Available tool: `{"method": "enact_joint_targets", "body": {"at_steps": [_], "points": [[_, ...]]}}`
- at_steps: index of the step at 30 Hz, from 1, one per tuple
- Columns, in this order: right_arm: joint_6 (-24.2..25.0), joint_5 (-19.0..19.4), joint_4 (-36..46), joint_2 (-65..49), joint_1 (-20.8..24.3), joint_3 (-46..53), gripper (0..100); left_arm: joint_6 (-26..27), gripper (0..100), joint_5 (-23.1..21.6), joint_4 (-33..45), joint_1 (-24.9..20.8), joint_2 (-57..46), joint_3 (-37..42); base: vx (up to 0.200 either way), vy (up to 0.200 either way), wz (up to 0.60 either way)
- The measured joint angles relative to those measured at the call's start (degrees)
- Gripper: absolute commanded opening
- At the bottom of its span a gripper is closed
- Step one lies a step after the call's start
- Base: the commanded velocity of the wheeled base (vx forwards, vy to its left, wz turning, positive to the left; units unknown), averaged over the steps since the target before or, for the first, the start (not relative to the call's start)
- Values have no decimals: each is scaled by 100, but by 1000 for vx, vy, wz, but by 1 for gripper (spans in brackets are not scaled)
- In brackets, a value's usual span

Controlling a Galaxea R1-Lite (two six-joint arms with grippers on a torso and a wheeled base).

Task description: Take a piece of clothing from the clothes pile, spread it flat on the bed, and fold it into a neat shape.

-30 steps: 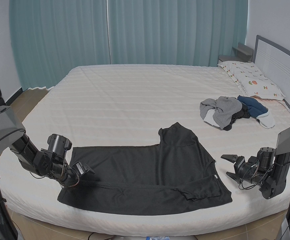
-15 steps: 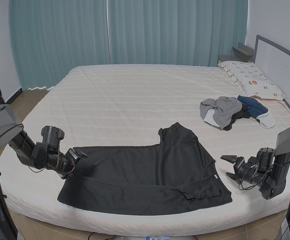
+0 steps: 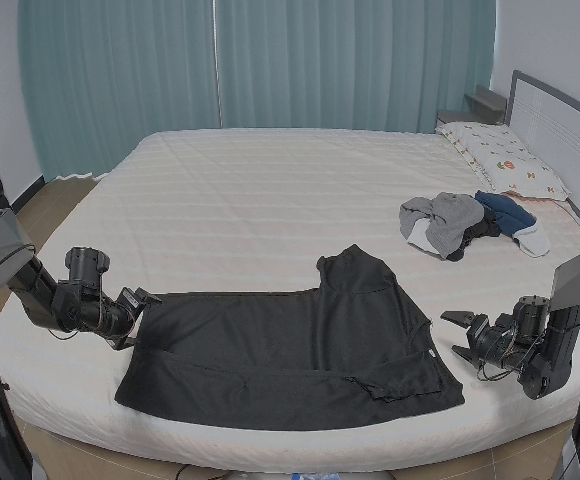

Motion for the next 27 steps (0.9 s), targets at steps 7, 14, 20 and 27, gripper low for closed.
{"method": "enact_joint_targets", "body": {"at_steps": [7, 14, 20, 27], "points": [[-2, -5, 0, 0, 2, -6, 100, 922, 100, -449, 28, 251, -89, 161, 0, 0, 0], [-6, -11, 0, 1, 13, -2, 100, 1635, 100, -692, -13, 297, -72, 380, 0, 0, 0], [-77, -20, 0, 26, 23, 0, 100, 1822, 100, -761, -7, 223, -33, 469, 0, 0, 0], [-128, -30, 2, 63, 54, 15, 100, 1851, 100, -717, -10, 138, -2, 518, 0, 0, 0]]}}
